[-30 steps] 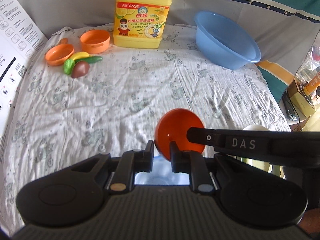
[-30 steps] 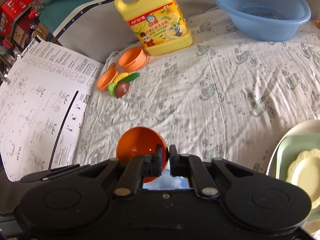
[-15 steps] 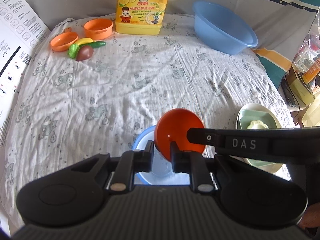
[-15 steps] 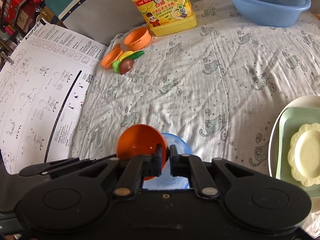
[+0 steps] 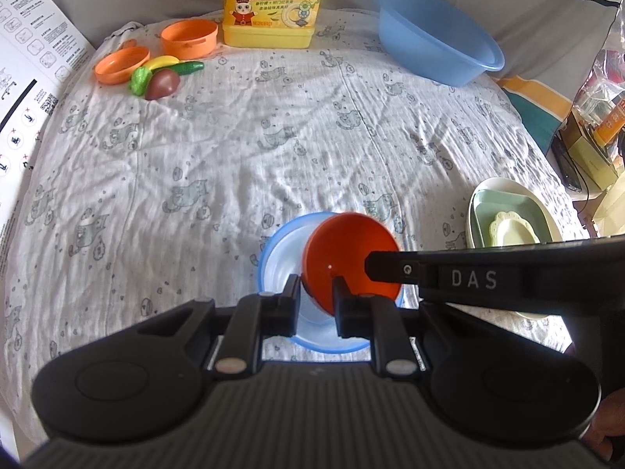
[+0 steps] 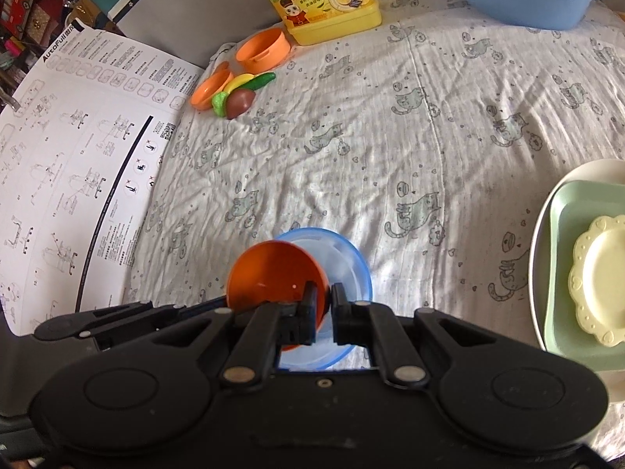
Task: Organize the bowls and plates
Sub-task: 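Lower the orange bowl into the clear bowl and open the right gripper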
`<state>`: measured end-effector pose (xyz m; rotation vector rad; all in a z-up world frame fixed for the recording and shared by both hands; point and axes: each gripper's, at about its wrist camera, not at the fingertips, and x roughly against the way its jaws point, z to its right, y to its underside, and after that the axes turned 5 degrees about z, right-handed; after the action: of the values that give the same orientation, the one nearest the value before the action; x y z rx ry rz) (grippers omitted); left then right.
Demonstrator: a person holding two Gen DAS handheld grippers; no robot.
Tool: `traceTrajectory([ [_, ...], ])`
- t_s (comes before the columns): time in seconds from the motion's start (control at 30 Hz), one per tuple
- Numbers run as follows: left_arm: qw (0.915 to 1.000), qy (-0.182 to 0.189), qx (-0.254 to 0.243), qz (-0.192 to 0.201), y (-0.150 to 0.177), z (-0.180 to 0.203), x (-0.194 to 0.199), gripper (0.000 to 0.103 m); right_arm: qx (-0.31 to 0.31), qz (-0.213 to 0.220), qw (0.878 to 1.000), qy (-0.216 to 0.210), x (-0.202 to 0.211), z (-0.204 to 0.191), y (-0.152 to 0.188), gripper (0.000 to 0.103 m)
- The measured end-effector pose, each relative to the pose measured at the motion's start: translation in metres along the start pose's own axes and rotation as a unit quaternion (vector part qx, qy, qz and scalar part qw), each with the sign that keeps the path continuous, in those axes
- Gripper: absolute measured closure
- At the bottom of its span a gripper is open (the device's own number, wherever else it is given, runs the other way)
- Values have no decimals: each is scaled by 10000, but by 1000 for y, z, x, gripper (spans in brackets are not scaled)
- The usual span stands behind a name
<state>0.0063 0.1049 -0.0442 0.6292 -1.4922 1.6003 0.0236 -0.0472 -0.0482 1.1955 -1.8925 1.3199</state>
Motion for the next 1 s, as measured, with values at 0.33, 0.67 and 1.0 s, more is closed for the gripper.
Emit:
traceTrajectory([
  [0.33, 9999, -120, -6, 93, -1, -4, -1, 66, 33, 23, 10000, -19, -2, 0, -3, 71],
  [0.67, 9967, -412, 240, 661, 0, -21, 21, 6, 6, 428, 9990, 111, 18, 15, -5, 13],
  [1.0, 9965, -385, 349, 660, 18, -27, 15, 1, -61, 437, 9986, 299, 20, 27, 9, 2],
])
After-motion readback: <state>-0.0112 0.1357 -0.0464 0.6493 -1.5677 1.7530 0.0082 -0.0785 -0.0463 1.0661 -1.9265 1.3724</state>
